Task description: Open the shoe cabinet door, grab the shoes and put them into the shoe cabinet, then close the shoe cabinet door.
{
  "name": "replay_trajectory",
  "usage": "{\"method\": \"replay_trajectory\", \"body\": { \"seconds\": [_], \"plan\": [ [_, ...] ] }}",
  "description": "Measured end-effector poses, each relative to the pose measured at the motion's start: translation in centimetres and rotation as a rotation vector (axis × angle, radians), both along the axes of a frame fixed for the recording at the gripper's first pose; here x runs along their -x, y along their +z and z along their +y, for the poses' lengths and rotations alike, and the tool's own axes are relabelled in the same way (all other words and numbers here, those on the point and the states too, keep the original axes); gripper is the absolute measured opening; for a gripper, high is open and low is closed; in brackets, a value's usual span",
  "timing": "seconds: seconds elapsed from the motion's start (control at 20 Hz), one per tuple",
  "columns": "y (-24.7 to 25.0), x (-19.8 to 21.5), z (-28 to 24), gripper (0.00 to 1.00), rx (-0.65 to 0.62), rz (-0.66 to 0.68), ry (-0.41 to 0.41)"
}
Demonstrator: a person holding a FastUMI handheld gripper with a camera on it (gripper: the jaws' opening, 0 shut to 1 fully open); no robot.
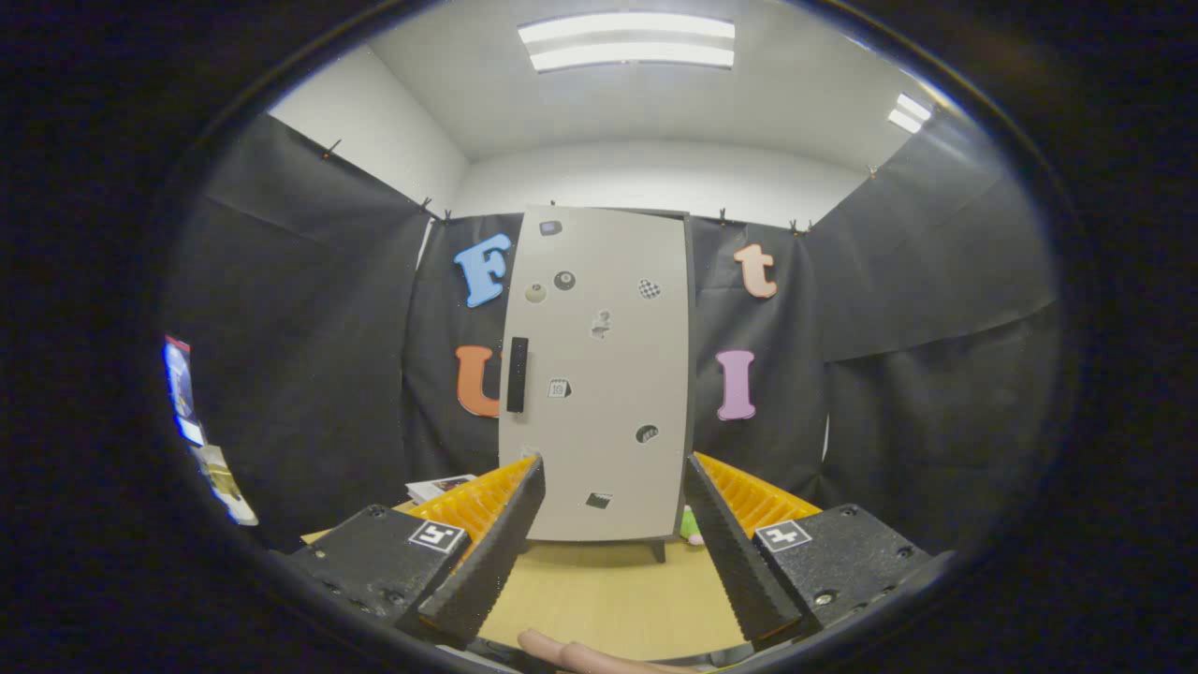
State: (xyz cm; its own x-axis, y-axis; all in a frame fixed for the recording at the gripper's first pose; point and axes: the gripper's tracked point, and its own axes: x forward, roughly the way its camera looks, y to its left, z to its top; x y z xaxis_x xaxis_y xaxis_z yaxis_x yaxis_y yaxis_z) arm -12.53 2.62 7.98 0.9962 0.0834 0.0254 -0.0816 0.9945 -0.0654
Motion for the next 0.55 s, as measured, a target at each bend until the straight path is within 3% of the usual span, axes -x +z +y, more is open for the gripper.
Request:
{"method": "replay_trajectory", "body": {
  "seconds": [0.55],
  "plan": [
    [-0.8,-0.5,0.1,0.98,0.000,0.046,0.014]
  ]
}}
